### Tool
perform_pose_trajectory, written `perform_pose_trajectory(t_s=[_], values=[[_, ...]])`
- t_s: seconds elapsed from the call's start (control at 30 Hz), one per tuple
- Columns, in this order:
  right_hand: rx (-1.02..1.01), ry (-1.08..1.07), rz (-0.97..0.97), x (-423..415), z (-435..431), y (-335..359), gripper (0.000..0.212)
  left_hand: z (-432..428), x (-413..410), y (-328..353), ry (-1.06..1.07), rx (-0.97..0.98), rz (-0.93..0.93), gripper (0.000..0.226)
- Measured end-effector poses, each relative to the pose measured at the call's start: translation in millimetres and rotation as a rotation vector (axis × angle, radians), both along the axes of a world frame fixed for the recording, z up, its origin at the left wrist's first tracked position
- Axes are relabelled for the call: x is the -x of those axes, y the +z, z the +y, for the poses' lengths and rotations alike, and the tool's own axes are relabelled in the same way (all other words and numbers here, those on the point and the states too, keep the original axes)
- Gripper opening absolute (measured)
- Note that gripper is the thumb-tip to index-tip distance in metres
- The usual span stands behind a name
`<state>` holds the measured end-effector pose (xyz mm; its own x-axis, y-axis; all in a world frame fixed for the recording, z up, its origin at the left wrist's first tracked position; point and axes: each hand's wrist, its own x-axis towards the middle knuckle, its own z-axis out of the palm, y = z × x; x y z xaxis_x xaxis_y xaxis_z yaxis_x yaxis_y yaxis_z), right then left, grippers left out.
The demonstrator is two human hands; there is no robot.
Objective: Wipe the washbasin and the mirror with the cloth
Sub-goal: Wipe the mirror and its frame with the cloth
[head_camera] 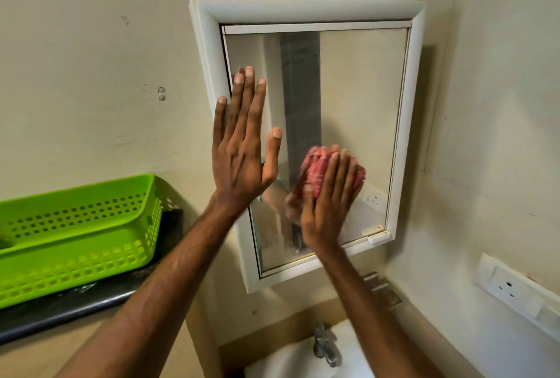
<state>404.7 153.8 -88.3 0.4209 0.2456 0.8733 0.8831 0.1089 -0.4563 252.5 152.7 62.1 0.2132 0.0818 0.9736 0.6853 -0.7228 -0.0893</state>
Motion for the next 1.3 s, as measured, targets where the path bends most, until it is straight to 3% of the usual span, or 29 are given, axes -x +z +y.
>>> perform_pose_trajectory(t_s=[0.17,0.3,0.37,0.47,0.6,0.9,1.13,1.3], values=[[0.147,0.205,-0.264,74.6,-13.6,-21.4,0.071,-2.4,4.3,0.3,-0.058,0.033,-0.005,0.065],[0.161,0.188,-0.437,37.5,-12.5,-17.6,0.073,-6.8,12.4,0.9,-0.099,0.061,0.003,0.065],[0.132,0.135,-0.383,8.9,-10.2,-11.7,0.074,-8.0,19.1,-2.4,-0.093,0.107,-0.037,0.068],[0.054,0.020,-0.107,-16.1,-5.1,-4.0,0.071,-6.6,26.8,-8.3,-0.043,0.202,-0.115,0.075],[0.016,-0.014,0.067,9.4,-3.3,-2.6,0.072,-6.1,26.5,-10.0,-0.044,0.279,-0.125,0.079],[0.181,0.255,-0.222,122.3,-21.0,-46.6,0.082,-6.8,44.3,-6.4,-0.166,0.362,0.013,0.082],[0.055,0.291,-0.297,117.0,-9.8,6.0,0.088,-5.4,50.7,-7.4,-0.177,0.435,0.064,0.086],[0.101,0.263,-0.315,113.5,-10.6,-16.5,0.084,-4.9,48.0,-15.0,-0.177,0.429,0.049,0.088]])
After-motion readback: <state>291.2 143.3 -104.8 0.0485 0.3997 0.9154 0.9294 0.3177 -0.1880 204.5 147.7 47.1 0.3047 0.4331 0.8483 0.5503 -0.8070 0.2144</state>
